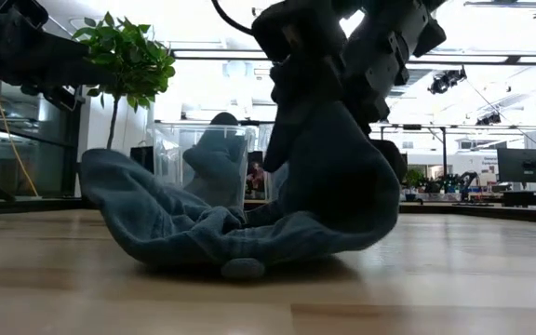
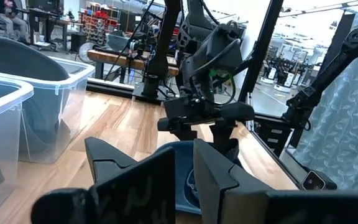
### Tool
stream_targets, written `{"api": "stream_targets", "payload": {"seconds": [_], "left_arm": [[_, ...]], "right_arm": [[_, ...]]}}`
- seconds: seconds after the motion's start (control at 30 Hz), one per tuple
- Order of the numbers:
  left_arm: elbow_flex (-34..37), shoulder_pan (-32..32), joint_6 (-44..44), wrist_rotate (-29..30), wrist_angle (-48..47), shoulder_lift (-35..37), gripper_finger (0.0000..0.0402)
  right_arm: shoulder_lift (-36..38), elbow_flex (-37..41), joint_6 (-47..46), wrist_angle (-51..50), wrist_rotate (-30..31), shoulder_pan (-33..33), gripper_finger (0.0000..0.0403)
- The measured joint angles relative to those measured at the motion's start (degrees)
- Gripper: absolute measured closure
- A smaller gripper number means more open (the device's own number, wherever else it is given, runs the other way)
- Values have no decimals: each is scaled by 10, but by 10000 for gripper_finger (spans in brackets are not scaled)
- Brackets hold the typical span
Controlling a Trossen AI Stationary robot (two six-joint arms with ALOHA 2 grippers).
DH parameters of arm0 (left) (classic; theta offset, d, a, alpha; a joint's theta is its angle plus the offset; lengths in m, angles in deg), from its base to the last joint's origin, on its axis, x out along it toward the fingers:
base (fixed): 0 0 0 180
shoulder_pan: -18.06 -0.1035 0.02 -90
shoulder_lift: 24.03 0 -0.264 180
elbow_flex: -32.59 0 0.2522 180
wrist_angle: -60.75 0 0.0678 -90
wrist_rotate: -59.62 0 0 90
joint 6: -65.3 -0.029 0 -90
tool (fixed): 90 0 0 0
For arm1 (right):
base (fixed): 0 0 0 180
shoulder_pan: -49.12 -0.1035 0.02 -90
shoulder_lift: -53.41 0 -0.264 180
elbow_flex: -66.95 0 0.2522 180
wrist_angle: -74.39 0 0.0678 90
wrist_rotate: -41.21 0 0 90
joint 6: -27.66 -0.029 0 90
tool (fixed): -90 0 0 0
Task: Pick & Place hat
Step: Put the blue cap into the left transparent bin
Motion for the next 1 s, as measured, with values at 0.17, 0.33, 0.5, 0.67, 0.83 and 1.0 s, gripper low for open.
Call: {"api": "stream_targets", "payload": {"seconds": [0.17, 0.33, 0.5, 0.67, 0.83, 1.0], "left_arm": [[0, 0, 0, 0, 0, 0, 401], [0, 0, 0, 0, 0, 0, 401], [0, 0, 0, 0, 0, 0, 401], [0, 0, 0, 0, 0, 0, 401], [0, 0, 0, 0, 0, 0, 401], [0, 0, 0, 0, 0, 0, 401]], "right_arm": [[-6, 0, 11, 2, 6, 1, 155], [-8, 0, -4, 1, 18, 1, 155], [-8, 0, -47, 0, 18, 3, 163], [-8, 0, -88, -1, 13, 3, 197], [-8, 0, -111, -11, -8, 3, 247], [-8, 0, -120, -13, -12, 3, 313]]}}
